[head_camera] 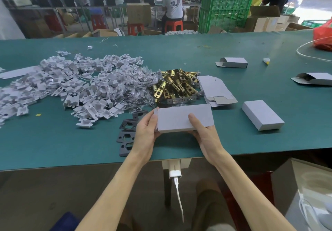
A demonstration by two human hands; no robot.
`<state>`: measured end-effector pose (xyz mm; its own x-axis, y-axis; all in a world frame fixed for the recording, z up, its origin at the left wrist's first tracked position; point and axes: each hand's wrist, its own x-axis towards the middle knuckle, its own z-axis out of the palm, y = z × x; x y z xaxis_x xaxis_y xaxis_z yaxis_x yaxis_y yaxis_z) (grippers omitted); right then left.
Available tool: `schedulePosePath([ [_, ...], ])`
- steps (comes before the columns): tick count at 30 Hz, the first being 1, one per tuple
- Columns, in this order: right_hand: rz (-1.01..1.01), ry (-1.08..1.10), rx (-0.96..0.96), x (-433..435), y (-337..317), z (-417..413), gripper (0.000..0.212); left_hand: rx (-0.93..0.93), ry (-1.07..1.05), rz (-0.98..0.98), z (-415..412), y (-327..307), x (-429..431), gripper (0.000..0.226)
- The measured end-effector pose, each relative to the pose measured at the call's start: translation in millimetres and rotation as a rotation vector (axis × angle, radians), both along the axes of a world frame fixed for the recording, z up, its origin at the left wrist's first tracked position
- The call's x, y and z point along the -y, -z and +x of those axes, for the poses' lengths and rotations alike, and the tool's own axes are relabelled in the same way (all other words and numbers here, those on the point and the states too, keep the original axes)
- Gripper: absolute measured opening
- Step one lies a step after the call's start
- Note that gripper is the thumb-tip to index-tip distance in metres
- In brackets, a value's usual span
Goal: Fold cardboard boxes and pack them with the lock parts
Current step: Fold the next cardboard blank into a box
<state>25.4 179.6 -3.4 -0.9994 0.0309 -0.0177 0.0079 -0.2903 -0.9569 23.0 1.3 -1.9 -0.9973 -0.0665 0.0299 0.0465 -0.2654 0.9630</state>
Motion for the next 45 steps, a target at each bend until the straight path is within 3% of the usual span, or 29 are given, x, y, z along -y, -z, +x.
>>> schedulePosePath([
  [15,-0.005,-0.05,-0.003,-4,-1,2,0.04,-0.001,0.002,0.067,4,-7,-1,0.03],
  [24,0.142,-0.038,0.003,-3,0,4,0.043,0.028,-0.009,0.09,-2,-4,2,0.028],
  [33,0.202,-0.013,0.001,0,4,5,0.051,-0.051,0.087,-0.144,-5,10,2,0.032],
  [45,0.087,-0.025,0.024,-2,3,1,0.055,-0.006,0.094,0.041,-5,3,3,0.046],
])
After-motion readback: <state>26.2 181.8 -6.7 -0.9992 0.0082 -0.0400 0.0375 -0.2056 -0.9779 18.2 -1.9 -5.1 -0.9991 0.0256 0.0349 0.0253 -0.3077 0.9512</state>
